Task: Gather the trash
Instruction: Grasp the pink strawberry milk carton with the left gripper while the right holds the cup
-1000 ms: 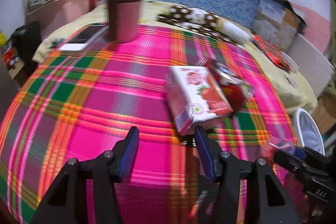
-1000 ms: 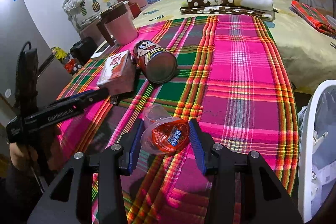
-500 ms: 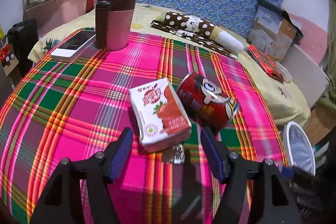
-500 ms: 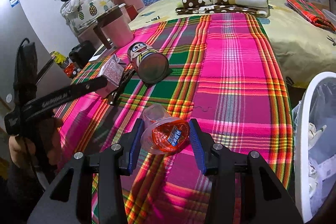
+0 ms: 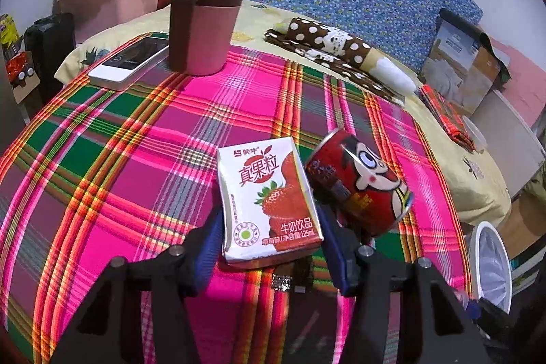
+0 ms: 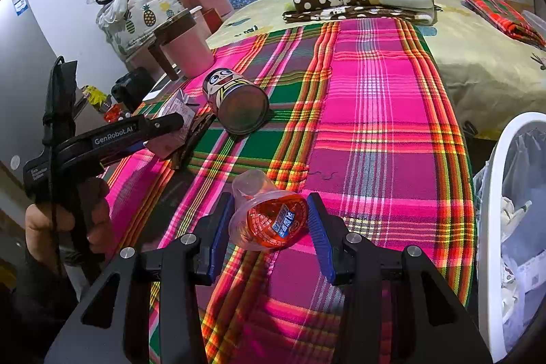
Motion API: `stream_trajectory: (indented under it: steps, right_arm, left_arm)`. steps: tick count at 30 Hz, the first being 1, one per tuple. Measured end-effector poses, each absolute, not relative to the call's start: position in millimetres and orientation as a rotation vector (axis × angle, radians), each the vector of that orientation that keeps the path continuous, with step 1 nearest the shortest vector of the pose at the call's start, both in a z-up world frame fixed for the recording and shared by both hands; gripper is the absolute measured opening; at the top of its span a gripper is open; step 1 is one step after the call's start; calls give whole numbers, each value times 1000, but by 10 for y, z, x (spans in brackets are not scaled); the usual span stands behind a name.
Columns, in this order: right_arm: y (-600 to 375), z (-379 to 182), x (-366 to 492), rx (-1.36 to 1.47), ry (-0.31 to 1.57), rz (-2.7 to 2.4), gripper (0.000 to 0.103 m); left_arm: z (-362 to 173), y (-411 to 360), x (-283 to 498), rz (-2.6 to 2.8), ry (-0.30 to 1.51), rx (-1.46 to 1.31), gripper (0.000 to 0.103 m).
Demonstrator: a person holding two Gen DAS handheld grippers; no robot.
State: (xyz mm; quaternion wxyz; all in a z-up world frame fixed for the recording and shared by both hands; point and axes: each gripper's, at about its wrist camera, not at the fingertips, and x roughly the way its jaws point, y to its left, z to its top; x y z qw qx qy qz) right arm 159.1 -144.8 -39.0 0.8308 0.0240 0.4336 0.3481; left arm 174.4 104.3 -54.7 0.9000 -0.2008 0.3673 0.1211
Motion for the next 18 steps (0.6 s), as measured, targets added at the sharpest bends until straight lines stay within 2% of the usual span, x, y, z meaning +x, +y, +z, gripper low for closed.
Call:
stream_trajectory:
  steps: [18]
  right_arm:
    - [-1620,-224,1361,74,872,681,45]
  left_arm:
    - [-292,651,1236,161,716,-275,56]
